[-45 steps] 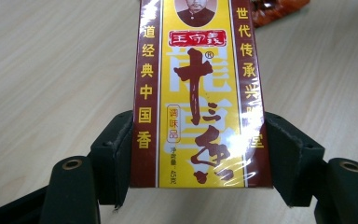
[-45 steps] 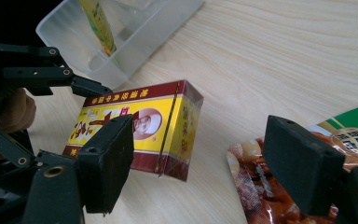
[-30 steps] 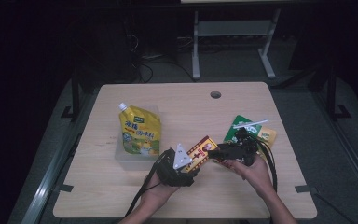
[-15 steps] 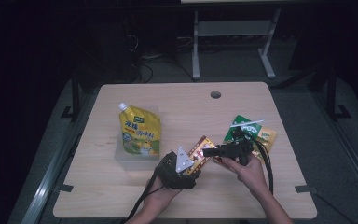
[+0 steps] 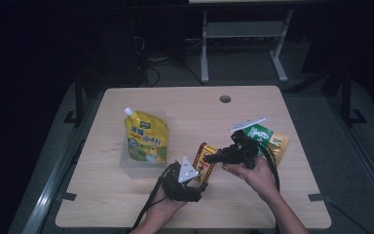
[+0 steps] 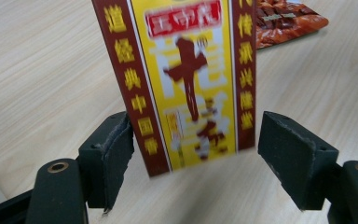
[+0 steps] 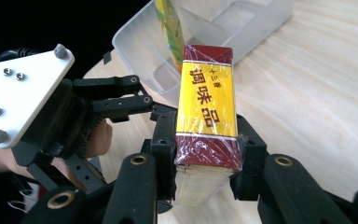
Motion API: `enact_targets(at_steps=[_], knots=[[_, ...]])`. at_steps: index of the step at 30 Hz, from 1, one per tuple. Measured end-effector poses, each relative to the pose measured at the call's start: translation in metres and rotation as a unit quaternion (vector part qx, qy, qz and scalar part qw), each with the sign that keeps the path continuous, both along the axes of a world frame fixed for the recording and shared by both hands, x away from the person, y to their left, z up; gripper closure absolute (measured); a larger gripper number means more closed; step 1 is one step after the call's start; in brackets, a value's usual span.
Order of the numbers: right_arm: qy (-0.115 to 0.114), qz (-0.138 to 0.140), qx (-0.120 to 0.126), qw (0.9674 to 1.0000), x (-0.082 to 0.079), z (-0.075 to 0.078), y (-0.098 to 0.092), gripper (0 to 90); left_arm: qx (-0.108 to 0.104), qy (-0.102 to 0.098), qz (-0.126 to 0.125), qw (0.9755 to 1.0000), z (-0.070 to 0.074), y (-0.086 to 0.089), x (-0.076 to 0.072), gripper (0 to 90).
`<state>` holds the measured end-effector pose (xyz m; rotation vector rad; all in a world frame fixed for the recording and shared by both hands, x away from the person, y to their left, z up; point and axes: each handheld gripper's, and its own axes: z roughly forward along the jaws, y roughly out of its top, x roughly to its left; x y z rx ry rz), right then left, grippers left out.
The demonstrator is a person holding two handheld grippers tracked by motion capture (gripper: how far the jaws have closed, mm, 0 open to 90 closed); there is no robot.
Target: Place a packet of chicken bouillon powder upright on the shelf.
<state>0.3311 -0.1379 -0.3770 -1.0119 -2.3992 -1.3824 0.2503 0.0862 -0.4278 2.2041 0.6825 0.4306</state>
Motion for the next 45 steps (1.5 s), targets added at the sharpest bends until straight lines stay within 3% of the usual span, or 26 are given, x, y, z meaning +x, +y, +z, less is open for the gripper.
enact_targets(at_steps=[4,10,14,20,22,28,30,31,37,42,45], knots=[[-0.033,0.009,-0.019,0.9992,0.000,0.014,0.000,67.0,0.003,-0.009,-0.007,0.9999,0.000,0.004,-0.006,24.4],[-0.067,0.017,-0.031,0.9971,0.003,0.023,0.004,66.9,-0.004,0.005,-0.036,0.9993,0.000,0.003,-0.017,25.2],[-0.101,0.035,-0.034,0.9937,0.003,0.030,0.011,66.9,-0.005,0.009,-0.063,0.9979,0.001,0.000,-0.024,22.8],[-0.129,0.071,-0.050,0.9878,0.008,0.038,0.028,66.8,-0.021,0.024,-0.083,0.9960,0.000,0.001,-0.030,21.8],[-0.131,0.083,-0.050,0.9866,0.010,0.040,0.034,66.8,-0.029,0.033,-0.088,0.9952,-0.002,0.002,-0.029,21.8],[-0.148,0.107,-0.046,0.9821,0.014,0.045,0.051,66.8,-0.034,0.031,-0.102,0.9937,-0.004,0.001,-0.032,21.8],[-0.156,0.115,-0.051,0.9798,0.016,0.045,0.057,66.8,-0.024,0.028,-0.112,0.9931,-0.004,0.001,-0.033,21.8],[-0.161,0.119,-0.055,0.9783,0.017,0.045,0.059,66.8,-0.023,0.029,-0.113,0.9929,-0.004,0.000,-0.033,21.8],[-0.158,0.139,-0.048,0.9764,0.017,0.048,0.078,66.8,-0.025,0.035,-0.114,0.9926,-0.007,-0.001,-0.032,21.9],[-0.176,0.156,-0.052,0.9705,0.019,0.052,0.091,66.8,-0.035,0.046,-0.113,0.9919,-0.008,0.000,-0.030,21.9],[-0.180,0.162,-0.047,0.9691,0.020,0.058,0.100,66.8,-0.045,0.052,-0.115,0.9910,-0.009,0.001,-0.029,22.2]])
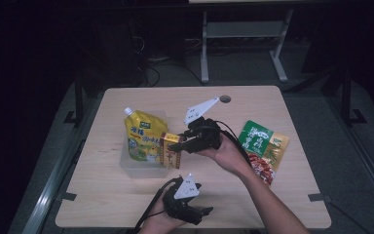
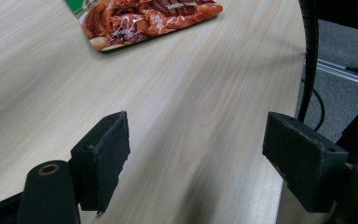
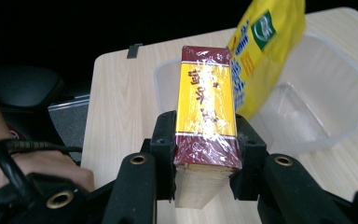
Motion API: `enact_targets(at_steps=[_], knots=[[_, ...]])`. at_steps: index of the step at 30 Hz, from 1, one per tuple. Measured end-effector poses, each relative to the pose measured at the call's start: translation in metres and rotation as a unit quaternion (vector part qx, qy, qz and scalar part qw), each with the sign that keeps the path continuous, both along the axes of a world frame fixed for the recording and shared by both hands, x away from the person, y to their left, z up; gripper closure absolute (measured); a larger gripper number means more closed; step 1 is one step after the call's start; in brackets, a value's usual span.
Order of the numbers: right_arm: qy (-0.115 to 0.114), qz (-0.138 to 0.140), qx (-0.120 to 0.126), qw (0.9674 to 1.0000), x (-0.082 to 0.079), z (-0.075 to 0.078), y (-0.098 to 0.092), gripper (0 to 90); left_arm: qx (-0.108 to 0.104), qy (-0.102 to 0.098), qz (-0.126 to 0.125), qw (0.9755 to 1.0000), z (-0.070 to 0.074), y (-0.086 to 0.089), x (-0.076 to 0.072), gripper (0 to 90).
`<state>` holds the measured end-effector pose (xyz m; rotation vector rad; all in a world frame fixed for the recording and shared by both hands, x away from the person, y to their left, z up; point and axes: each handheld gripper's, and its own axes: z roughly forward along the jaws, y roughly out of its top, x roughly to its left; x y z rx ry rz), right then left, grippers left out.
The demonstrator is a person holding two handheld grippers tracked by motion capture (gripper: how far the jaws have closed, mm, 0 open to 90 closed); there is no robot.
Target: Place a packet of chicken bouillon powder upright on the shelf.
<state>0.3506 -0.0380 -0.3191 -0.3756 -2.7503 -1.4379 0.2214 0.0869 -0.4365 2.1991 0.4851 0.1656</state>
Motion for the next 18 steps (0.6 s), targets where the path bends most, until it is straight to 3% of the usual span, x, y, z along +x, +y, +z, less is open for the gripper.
enact_targets(at_steps=[5,10,18], knots=[[-0.010,0.016,-0.006,0.9998,0.002,0.005,0.013,66.8,-0.006,0.002,0.001,1.0000,0.000,0.000,-0.001,22.2],[-0.016,0.030,-0.007,0.9994,0.004,0.006,0.031,66.8,-0.004,-0.008,-0.004,1.0000,0.002,-0.001,-0.003,22.1],[-0.010,0.047,-0.019,0.9987,0.010,0.001,0.054,66.8,-0.003,-0.012,-0.011,0.9999,0.003,-0.002,-0.006,22.2]])
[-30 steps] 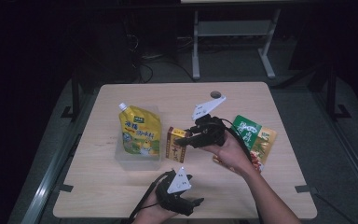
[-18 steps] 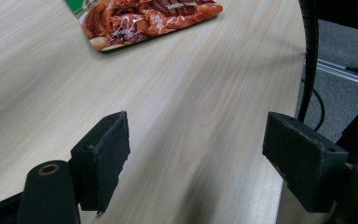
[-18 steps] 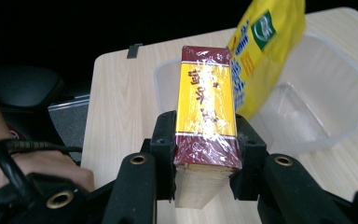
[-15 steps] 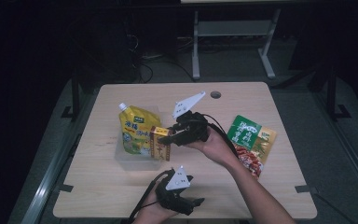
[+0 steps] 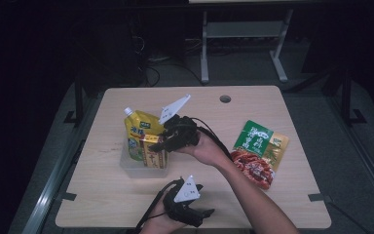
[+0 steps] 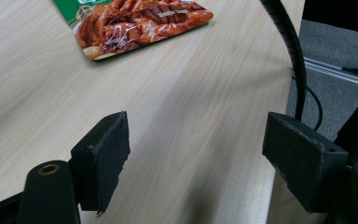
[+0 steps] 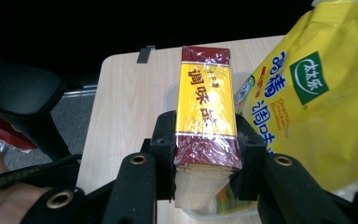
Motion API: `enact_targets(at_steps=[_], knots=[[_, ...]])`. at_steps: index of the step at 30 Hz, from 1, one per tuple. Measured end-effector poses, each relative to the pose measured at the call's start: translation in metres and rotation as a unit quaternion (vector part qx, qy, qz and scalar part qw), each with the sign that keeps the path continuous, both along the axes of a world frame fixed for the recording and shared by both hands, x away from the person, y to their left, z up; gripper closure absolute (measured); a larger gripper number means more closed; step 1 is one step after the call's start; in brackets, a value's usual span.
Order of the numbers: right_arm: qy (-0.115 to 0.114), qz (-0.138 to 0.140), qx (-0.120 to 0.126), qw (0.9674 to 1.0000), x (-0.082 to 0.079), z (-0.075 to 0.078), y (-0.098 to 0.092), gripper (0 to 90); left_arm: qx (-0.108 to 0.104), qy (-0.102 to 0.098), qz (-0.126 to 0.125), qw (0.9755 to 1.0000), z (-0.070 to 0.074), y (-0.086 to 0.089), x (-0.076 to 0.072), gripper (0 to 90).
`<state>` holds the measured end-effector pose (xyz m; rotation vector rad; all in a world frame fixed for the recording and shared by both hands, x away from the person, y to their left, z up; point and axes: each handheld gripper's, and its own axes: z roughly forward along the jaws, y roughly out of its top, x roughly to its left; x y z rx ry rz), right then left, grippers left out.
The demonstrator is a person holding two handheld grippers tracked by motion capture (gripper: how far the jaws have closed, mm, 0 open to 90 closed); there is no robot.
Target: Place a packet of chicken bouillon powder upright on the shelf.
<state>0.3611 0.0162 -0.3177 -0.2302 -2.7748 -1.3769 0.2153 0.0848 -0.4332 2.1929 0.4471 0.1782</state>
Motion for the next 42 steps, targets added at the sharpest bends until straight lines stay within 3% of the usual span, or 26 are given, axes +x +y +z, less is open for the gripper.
enact_targets(at_steps=[12,15,27,31,42], knots=[[0.010,0.011,-0.024,0.9996,0.008,-0.021,0.024,66.7,0.000,-0.004,-0.005,1.0000,0.000,0.000,0.000,22.2],[0.009,0.013,-0.033,0.9993,0.008,-0.028,0.029,66.6,-0.008,0.006,-0.002,1.0000,-0.001,-0.002,-0.002,22.2],[0.021,0.015,-0.046,0.9986,0.009,-0.050,0.037,64.9,-0.009,0.004,-0.006,0.9999,-0.001,-0.001,-0.001,22.2],[0.024,0.020,-0.062,0.9976,0.007,-0.057,0.040,62.9,-0.009,0.003,-0.007,0.9999,-0.001,-0.002,-0.002,22.2],[0.029,0.009,-0.046,0.9985,0.005,-0.052,0.033,58.1,-0.007,0.003,-0.008,0.9999,-0.001,-0.002,-0.001,22.2]])
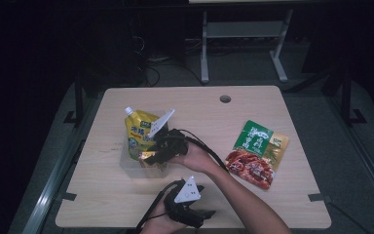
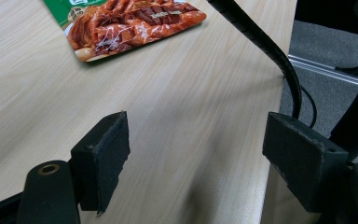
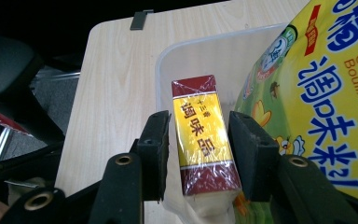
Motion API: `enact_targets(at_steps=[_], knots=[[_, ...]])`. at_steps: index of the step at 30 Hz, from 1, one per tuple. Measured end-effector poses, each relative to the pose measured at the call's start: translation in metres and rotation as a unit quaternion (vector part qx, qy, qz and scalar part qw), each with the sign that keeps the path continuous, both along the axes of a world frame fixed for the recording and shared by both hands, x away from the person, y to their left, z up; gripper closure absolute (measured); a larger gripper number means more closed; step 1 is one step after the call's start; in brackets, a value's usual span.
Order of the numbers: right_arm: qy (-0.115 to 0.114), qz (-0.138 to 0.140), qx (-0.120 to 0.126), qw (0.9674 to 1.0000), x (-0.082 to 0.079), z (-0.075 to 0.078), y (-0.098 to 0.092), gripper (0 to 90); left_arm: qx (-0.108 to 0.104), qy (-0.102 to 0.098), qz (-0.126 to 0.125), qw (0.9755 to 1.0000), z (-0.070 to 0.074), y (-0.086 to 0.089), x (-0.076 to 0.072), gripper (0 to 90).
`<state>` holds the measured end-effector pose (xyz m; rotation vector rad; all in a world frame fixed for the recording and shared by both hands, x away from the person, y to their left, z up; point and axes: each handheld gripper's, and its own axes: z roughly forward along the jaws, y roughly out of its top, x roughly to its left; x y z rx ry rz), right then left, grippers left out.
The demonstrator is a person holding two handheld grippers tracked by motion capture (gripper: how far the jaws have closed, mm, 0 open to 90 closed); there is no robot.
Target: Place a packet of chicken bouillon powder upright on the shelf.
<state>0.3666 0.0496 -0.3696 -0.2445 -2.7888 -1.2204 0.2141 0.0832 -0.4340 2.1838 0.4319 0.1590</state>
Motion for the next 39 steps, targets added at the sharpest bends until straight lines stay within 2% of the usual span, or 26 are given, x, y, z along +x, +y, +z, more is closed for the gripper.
enact_targets(at_steps=[7,14,20,23,30,39], knots=[[-0.004,-0.011,0.013,0.9998,-0.001,0.007,-0.012,54.6,-0.001,0.002,0.002,1.0000,-0.001,0.000,0.000,22.2],[0.004,-0.022,0.028,0.9993,-0.002,0.015,-0.028,52.6,0.001,0.002,0.000,1.0000,-0.001,-0.001,0.000,22.2],[-0.001,-0.028,0.035,0.9990,-0.006,0.020,-0.041,51.6,0.002,-0.002,-0.003,1.0000,-0.001,-0.001,0.001,22.2],[-0.002,-0.032,0.034,0.9989,-0.007,0.020,-0.048,51.3,-0.002,0.005,0.005,1.0000,-0.001,-0.001,0.000,22.2],[0.011,-0.043,0.041,0.9982,-0.008,0.021,-0.062,50.3,0.000,0.003,0.006,1.0000,-0.001,0.000,0.001,22.2],[0.016,-0.060,0.047,0.9970,-0.009,0.025,-0.082,49.7,-0.002,0.001,0.008,1.0000,0.000,0.001,0.002,22.6]])
